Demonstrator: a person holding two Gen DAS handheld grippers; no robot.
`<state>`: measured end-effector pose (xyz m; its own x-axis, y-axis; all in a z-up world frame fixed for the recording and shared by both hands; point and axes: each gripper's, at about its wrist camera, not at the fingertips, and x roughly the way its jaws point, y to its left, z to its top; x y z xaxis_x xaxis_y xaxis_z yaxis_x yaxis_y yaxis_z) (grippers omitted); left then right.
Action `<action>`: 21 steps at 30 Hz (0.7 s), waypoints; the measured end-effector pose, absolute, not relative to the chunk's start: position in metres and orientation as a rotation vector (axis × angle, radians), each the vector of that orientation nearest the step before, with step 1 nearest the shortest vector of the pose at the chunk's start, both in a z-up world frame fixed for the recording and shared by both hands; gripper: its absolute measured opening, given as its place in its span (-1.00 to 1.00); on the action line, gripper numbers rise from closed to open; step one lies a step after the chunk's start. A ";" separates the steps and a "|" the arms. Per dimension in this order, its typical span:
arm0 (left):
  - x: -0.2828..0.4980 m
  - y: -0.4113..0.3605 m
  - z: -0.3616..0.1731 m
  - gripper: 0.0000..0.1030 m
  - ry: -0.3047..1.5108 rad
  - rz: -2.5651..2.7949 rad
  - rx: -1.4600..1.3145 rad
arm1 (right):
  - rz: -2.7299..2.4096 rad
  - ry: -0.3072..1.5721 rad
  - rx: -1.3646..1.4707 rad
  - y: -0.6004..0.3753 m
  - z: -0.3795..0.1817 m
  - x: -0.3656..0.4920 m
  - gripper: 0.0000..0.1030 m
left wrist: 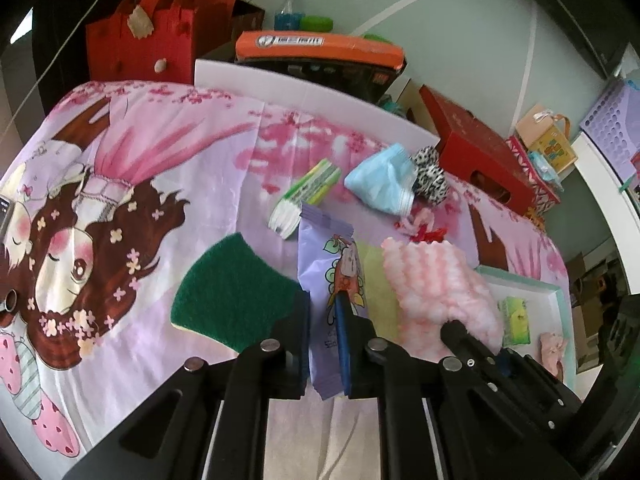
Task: Organize soft objects
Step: 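Lift the towel with the right gripper while the left gripper lifts the purple packet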
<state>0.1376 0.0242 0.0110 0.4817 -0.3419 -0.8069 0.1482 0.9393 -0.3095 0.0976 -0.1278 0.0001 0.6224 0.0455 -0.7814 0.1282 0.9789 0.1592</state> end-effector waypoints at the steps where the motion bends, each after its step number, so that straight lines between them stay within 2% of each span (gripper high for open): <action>1: 0.136 0.025 0.015 -0.76 1.013 -0.305 -0.211 | -0.047 0.887 0.213 -0.129 0.004 0.096 -0.69; 8: 0.129 0.032 0.038 -0.76 0.929 -0.312 -0.228 | -0.052 0.785 0.240 -0.139 0.038 0.084 -0.69; 21: 0.118 0.014 0.065 -0.76 0.834 -0.355 -0.218 | -0.149 0.750 0.294 -0.183 0.048 0.073 -0.69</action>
<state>0.1180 0.0141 0.0649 0.6183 -0.3904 -0.6821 0.2218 0.9193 -0.3251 0.0727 -0.1825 0.0485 0.7236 -0.0288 -0.6897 0.2371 0.9487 0.2091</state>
